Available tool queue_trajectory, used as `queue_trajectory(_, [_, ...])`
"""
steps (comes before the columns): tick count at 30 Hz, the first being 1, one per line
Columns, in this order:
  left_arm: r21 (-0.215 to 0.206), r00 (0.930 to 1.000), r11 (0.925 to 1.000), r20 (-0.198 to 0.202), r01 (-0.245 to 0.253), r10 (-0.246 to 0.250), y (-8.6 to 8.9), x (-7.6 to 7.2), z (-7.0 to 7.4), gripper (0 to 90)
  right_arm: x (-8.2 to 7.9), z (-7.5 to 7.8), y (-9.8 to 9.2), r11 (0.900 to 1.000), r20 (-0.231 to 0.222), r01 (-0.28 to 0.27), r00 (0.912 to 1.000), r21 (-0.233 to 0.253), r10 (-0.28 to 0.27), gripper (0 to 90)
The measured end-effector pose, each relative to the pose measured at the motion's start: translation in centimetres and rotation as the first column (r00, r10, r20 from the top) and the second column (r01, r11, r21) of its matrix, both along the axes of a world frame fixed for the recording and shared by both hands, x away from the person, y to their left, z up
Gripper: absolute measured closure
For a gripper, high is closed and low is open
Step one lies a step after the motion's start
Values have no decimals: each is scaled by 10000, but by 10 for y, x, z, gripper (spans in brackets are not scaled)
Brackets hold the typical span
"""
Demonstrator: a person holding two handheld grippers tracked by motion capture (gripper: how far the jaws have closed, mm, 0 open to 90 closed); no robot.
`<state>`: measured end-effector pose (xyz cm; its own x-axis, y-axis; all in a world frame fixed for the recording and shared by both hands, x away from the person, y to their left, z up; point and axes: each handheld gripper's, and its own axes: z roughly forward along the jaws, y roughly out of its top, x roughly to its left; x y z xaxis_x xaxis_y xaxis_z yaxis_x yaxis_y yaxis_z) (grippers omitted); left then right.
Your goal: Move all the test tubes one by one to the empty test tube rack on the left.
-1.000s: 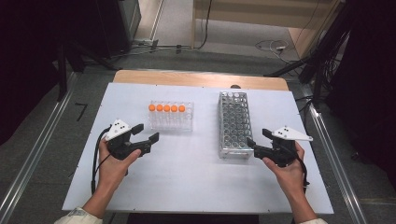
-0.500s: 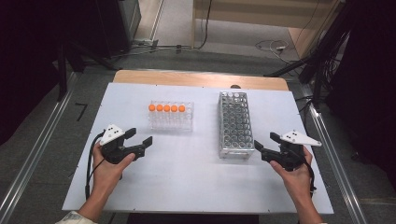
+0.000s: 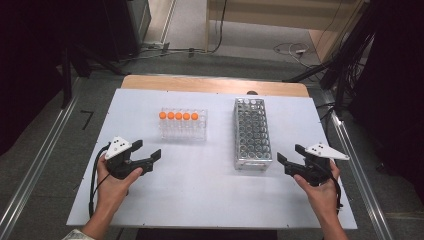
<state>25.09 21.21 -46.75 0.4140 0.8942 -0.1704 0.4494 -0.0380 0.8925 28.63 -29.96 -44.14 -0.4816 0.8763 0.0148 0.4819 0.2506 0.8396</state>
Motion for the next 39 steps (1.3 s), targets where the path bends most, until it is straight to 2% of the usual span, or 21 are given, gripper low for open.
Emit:
queue_trajectory(25, [-1, 9994, 9994, -10, -346, 346, 16, -9, -2, 221, -11, -7, -25, 9981, -106, 610, 9981, 93, -609, 232])
queue_trajectory(39, [-22, 9974, 9975, -157, -708, 707, 28, -12, -7, 213, -21, -13, -48, 9922, -239, 1249, 9919, 2, -1249, 232])
